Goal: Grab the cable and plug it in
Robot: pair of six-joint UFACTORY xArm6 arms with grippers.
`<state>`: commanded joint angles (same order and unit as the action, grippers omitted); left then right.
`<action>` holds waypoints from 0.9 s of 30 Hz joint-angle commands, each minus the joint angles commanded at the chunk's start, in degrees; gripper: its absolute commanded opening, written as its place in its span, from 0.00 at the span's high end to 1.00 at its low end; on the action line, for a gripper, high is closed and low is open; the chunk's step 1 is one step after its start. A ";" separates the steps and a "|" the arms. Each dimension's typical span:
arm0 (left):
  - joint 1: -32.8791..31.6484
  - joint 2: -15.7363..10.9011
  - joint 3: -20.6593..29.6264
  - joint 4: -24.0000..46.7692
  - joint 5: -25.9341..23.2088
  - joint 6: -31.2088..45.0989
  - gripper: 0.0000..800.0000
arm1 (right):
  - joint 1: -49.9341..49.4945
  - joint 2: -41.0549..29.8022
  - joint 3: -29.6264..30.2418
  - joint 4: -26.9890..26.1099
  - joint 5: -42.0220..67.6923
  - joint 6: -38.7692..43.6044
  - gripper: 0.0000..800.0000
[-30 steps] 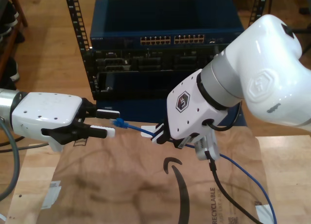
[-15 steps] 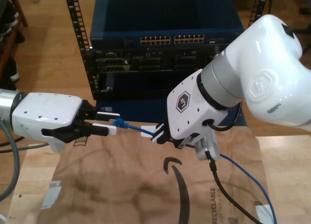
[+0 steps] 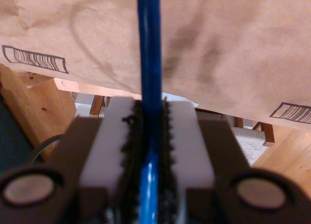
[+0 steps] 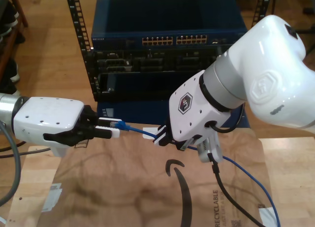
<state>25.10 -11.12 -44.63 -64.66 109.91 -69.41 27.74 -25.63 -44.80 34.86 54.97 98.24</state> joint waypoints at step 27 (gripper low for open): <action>-0.26 2.20 -0.88 0.62 -1.23 -4.57 1.00 | 0.09 -4.75 -0.88 -0.26 -0.35 -4.84 0.02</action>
<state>24.84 -8.92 -45.51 -64.04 108.68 -73.98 27.82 -30.37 -45.68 34.59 54.62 93.41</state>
